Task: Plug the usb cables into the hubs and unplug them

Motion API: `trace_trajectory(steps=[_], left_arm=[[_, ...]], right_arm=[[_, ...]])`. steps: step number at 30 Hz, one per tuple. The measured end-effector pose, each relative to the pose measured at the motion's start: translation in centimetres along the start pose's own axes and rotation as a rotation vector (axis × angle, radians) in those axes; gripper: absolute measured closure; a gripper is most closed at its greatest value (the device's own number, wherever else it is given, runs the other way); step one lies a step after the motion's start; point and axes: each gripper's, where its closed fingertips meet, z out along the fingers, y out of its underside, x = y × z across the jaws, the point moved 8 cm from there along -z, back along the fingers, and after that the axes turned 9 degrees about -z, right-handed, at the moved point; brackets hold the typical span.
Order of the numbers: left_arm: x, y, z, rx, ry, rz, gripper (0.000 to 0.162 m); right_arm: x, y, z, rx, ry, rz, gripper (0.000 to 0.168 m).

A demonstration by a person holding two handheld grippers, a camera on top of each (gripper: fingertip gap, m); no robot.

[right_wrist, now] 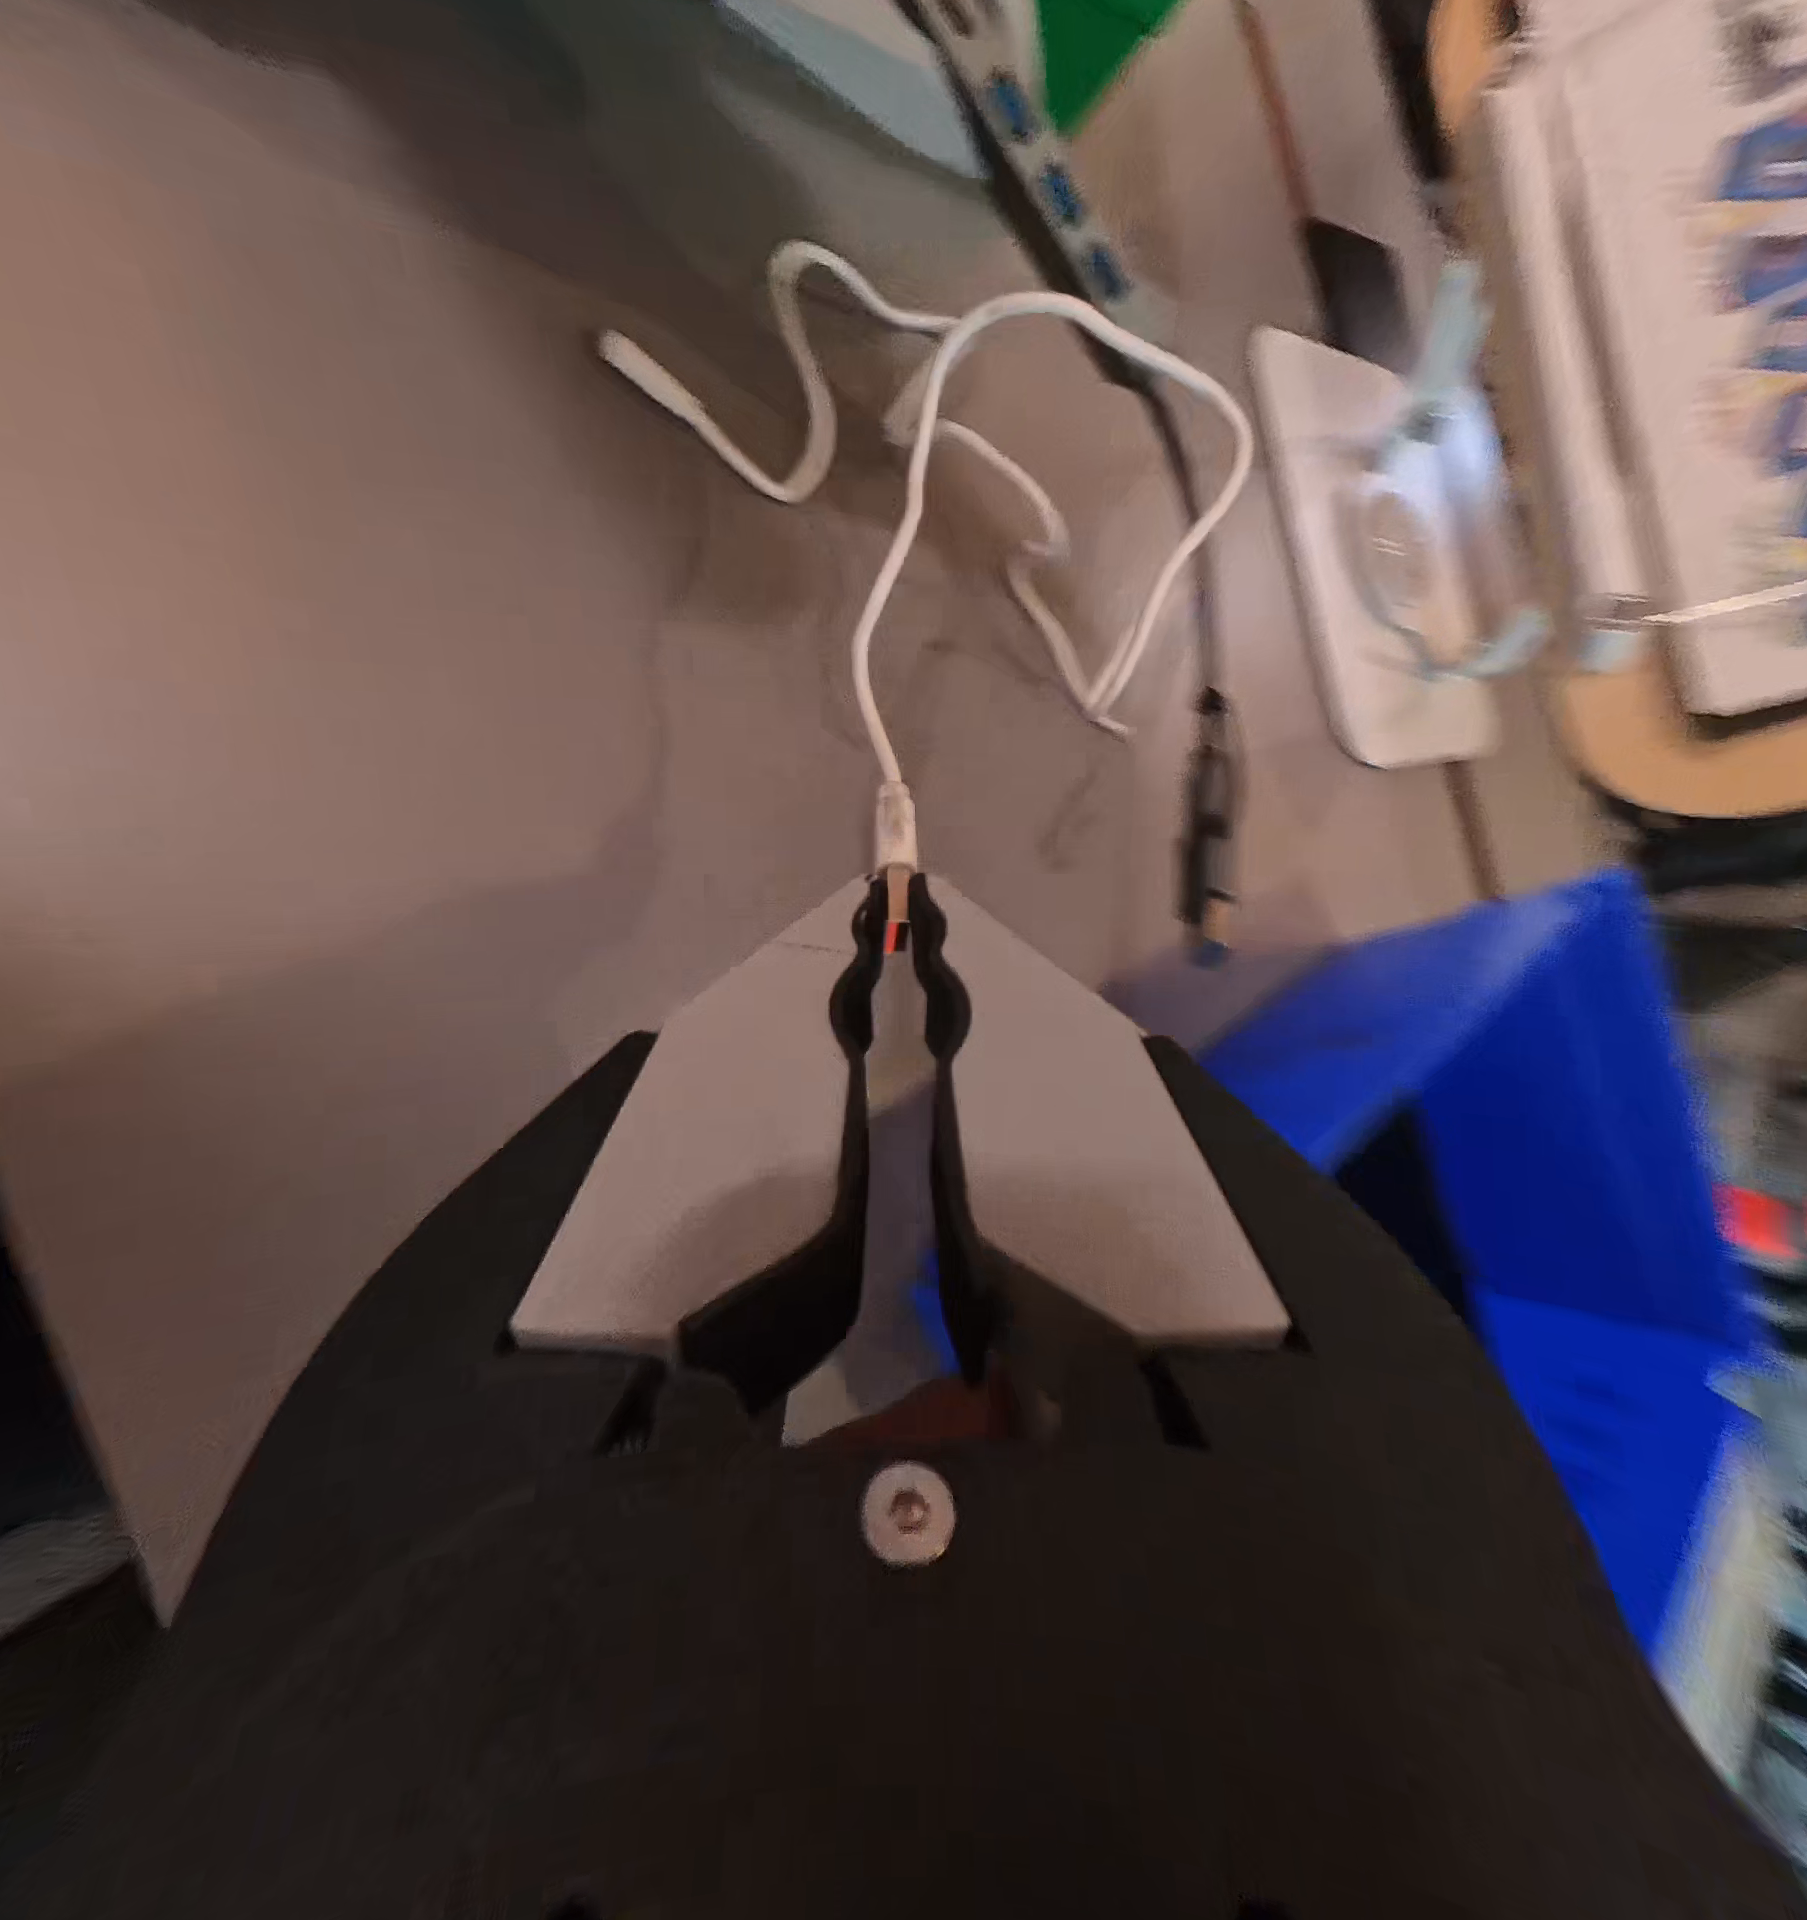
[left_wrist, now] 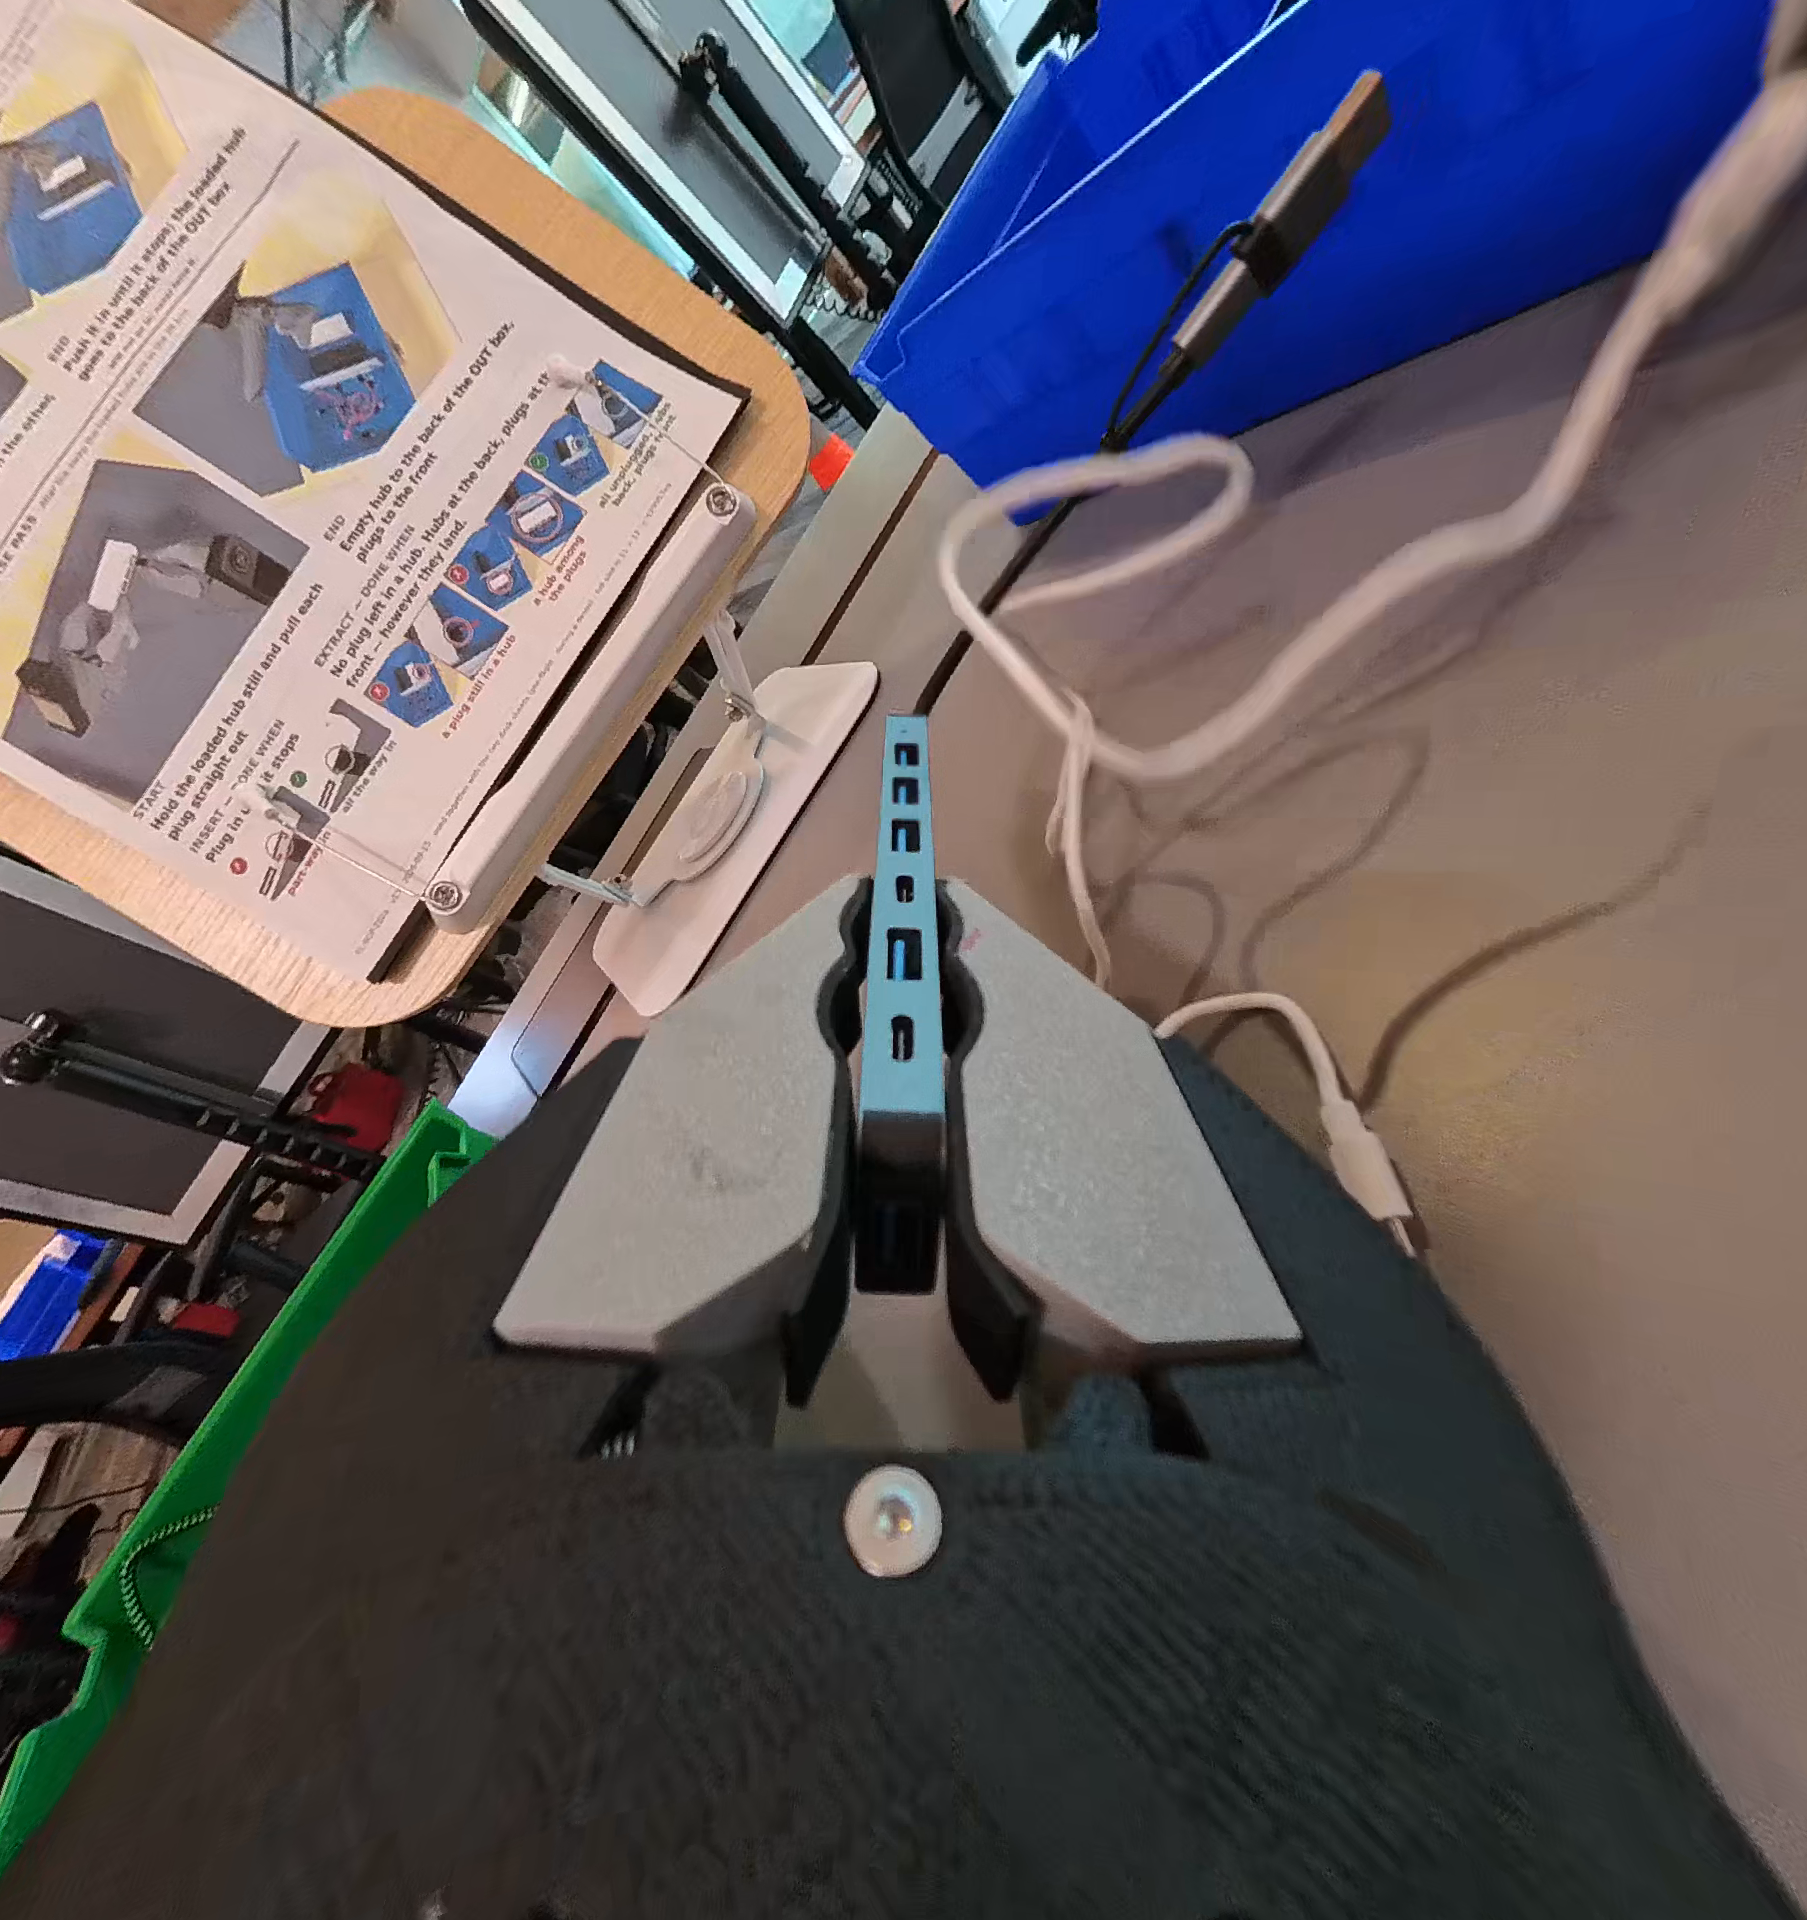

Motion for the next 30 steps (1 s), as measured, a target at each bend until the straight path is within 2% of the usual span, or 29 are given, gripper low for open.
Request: trace_trajectory(steps=[2, 5, 9, 14, 17, 21, 23, 27, 30], left_arm=[[-0.1, 0.1, 0.1, -0.007, -0.009, -0.005, 0.154], [-0.4, 0.2, 0.1, -0.022, -0.032, -0.026, 0.154], [-0.9, 0.4, 0.1, -0.044, -0.09, -0.041, 0.156], [-1.0, 0.5, 0.0, -0.051, -0.11, -0.045, 0.155], [-1.1, 0.6, 0.1, -0.058, -0.117, -0.042, 0.154], [-1.2, 0.5, 0.0, -0.052, -0.122, -0.053, 0.155], [-1.2, 0.5, 0.0, -0.056, -0.127, -0.058, 0.155], [-1.1, 0.7, 0.2, -0.072, -0.122, -0.055, 0.155], [-1.1, 0.8, 0.3, -0.082, -0.123, -0.058, 0.155]], right_arm=[[1.3, -0.1, -1.8, -0.104, 0.104, -0.07, 0.166], [1.5, -0.1, -3.3, -0.301, 0.101, -0.178, 0.166], [0.0, 1.6, -2.4, -0.599, -0.048, -0.271, 0.166], [-1.6, 2.7, -2.2, -0.715, -0.277, -0.284, 0.165], [-1.0, 1.7, -3.0, -0.653, -0.33, -0.305, 0.165], [1.2, -1.6, -1.4, -0.444, -0.26, -0.216, 0.162], [2.3, -2.7, 0.3, -0.399, -0.184, -0.219, 0.161], [3.8, -4.1, 3.8, -0.336, -0.032, -0.353, 0.167], [5.6, -4.1, 6.1, -0.378, 0.11, -0.329, 0.159]])
